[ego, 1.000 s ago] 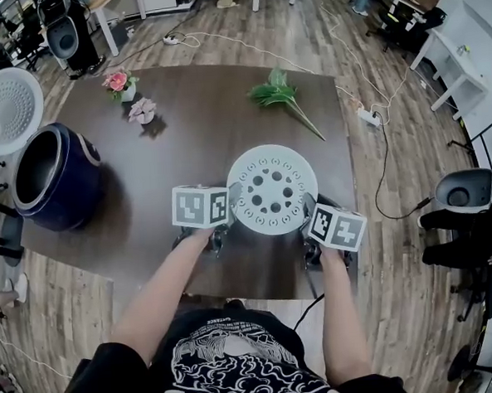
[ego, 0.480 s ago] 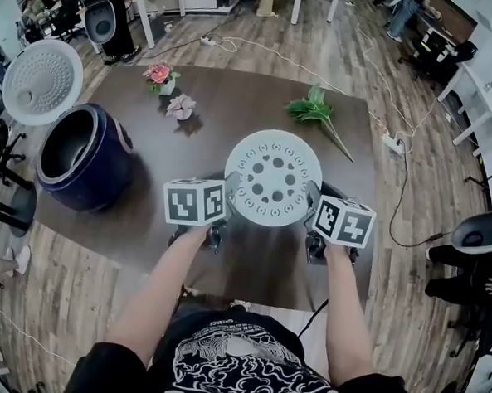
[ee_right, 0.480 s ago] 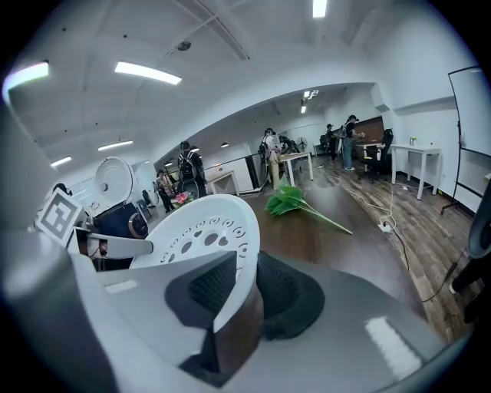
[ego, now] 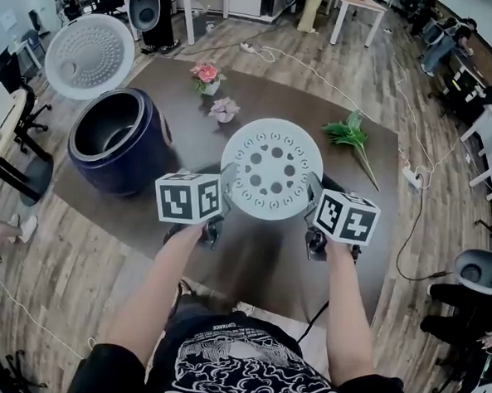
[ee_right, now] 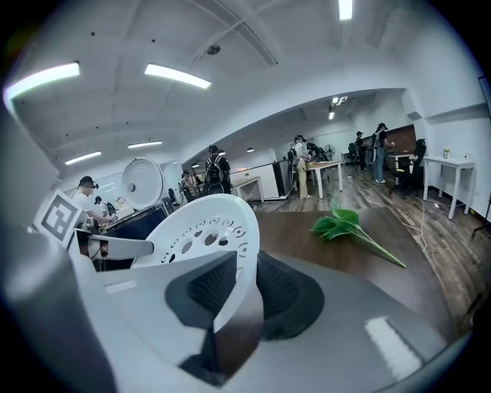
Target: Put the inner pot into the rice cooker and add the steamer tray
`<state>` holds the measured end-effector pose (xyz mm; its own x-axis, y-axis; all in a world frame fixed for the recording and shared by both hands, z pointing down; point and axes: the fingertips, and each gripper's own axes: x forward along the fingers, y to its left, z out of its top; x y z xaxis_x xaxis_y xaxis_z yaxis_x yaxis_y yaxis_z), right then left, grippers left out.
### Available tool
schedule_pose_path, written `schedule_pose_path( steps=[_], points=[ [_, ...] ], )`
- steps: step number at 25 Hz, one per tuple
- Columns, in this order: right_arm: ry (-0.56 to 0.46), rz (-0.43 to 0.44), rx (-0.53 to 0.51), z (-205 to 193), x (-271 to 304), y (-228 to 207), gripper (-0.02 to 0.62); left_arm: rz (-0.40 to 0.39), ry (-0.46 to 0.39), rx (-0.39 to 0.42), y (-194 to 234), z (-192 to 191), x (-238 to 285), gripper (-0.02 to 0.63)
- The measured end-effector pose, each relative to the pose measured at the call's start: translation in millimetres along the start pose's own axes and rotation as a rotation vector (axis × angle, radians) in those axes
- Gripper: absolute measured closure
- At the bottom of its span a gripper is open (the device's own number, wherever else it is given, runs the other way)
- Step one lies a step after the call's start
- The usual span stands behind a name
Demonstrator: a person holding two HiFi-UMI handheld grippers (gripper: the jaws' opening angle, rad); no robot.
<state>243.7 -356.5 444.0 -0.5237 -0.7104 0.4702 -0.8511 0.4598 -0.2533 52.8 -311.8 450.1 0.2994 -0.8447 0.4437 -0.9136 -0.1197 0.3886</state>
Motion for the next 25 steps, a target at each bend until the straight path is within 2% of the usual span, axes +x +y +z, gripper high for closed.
schedule_pose_path(
  steps=[11,25],
  points=[
    [-0.032,0.148,-0.082,45.1,41.7,105.4,0.512,0.103,-0.125,-0.011,73.5,56.2,-69.3,0.518],
    [-0.077,0.294,-0.153,96.6,71.5,226.6,0.509,0.19,-0.247,-0.011,148.4,123.0,-150.4,0.518]
  ],
)
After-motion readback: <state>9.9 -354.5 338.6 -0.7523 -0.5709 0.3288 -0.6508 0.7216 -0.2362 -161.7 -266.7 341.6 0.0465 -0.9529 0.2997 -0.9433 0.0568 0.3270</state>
